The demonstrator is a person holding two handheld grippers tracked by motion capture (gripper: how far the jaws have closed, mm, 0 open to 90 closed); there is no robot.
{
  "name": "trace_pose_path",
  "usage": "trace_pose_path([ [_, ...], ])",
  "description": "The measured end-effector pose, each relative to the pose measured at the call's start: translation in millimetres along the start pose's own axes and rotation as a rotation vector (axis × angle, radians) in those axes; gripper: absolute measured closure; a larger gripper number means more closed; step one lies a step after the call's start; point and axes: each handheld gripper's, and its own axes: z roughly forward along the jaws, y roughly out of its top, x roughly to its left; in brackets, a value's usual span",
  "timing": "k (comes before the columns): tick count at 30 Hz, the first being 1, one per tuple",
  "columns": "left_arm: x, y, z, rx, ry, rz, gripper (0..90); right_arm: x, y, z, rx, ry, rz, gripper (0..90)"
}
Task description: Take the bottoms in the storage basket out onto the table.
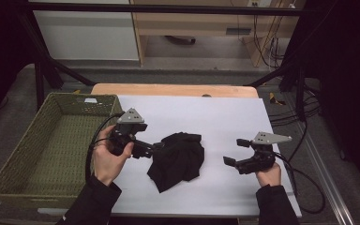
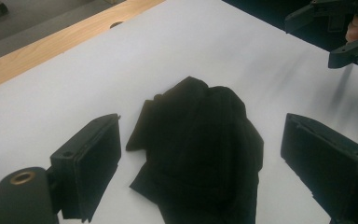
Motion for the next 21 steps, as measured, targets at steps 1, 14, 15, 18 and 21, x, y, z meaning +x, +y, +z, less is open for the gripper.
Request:
trace_pose_path([
  [1, 0.5, -0.7, -1.9, 0.001, 0.002, -0.001, 12.2, -0.1, 0.0, -0.1, 0.001, -0.001, 0.0, 3.8],
  [14, 8.3, -13.6, -26.9, -0.022, 0.028, -0.013, 12.2, -0.4, 0.2, -0.9, 0.0, -0.001, -0.001, 3.8],
  [15, 10.0, -15.2, -29.3, -0.025, 0.029, -0.017, 12.2, -0.3, 0.2, -0.8, 0.0, -0.001, -0.002, 3.8],
  [18, 15.3, -20.7, -36.1, -0.04, 0.035, -0.028, 12.2, -0.4, 0.3, -1.0, 0.0, -0.001, 0.0, 3.8],
  [21, 21.3, -27.0, -42.0, -0.051, 0.034, -0.039, 12.1, -0.3, 0.2, -0.9, -0.001, -0.001, -0.001, 3.8],
])
